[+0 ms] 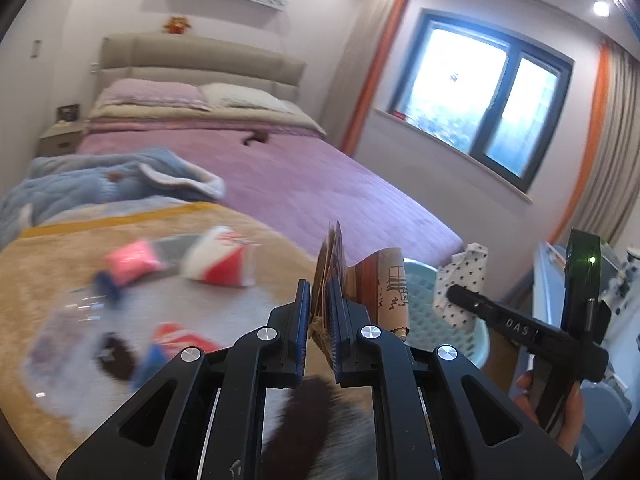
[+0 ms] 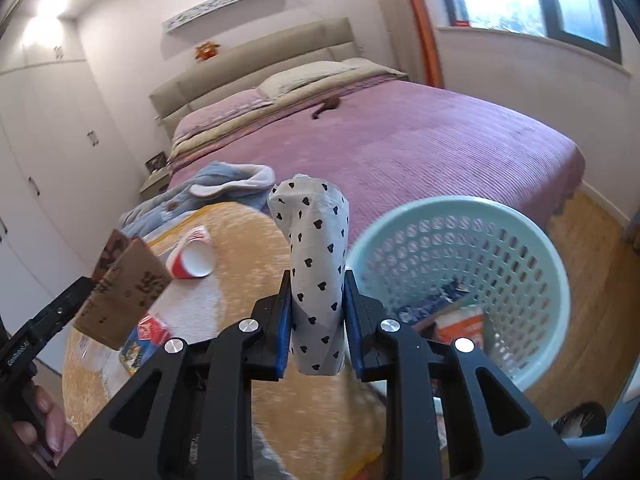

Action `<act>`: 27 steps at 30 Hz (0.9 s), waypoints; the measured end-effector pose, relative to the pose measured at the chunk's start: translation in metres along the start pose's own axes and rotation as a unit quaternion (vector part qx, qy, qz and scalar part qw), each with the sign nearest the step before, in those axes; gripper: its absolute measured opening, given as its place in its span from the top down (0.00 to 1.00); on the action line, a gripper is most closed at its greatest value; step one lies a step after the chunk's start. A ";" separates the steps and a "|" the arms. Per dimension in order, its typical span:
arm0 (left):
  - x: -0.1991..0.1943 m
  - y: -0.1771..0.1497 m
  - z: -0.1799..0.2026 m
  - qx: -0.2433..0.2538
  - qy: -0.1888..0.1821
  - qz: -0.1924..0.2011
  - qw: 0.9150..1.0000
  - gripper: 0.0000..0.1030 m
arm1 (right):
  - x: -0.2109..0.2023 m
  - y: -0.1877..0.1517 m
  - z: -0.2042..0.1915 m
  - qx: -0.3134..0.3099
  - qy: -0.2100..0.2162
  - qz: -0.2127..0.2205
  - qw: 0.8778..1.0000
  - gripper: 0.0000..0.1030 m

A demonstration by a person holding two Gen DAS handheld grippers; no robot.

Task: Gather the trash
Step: 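Carry the wallet and polka-dot bag over the blue basket and open both tools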

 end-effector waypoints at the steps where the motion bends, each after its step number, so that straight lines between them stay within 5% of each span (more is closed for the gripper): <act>1: 0.005 0.000 0.013 0.007 -0.005 -0.002 1.000 0.92 | -0.003 0.000 0.010 0.008 -0.005 0.002 1.000 0.80; 12: 0.081 -0.020 0.125 0.048 -0.043 -0.055 0.996 0.92 | -0.017 -0.013 0.104 0.082 -0.048 0.008 0.995 0.80; 22: 0.133 -0.065 0.159 0.077 -0.031 -0.111 0.990 0.92 | -0.010 -0.029 0.163 0.131 -0.083 -0.005 0.988 0.79; 25: 0.139 -0.071 0.159 0.075 -0.030 -0.118 0.990 0.83 | -0.008 -0.032 0.172 0.144 -0.085 -0.008 0.986 0.67; 27: 0.139 -0.071 0.159 0.069 -0.037 -0.121 0.990 0.58 | -0.009 -0.031 0.177 0.150 -0.091 -0.002 0.984 0.50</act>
Point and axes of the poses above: each gripper's, at about its wrist camera, not at the fingertips, and x roughly the way its jaws point, z to its right, y to its top, the point moved 10 cm from there along x, roughly the way its jaws point, and after that the axes turned 14 degrees about y, right-handed, at the moved point
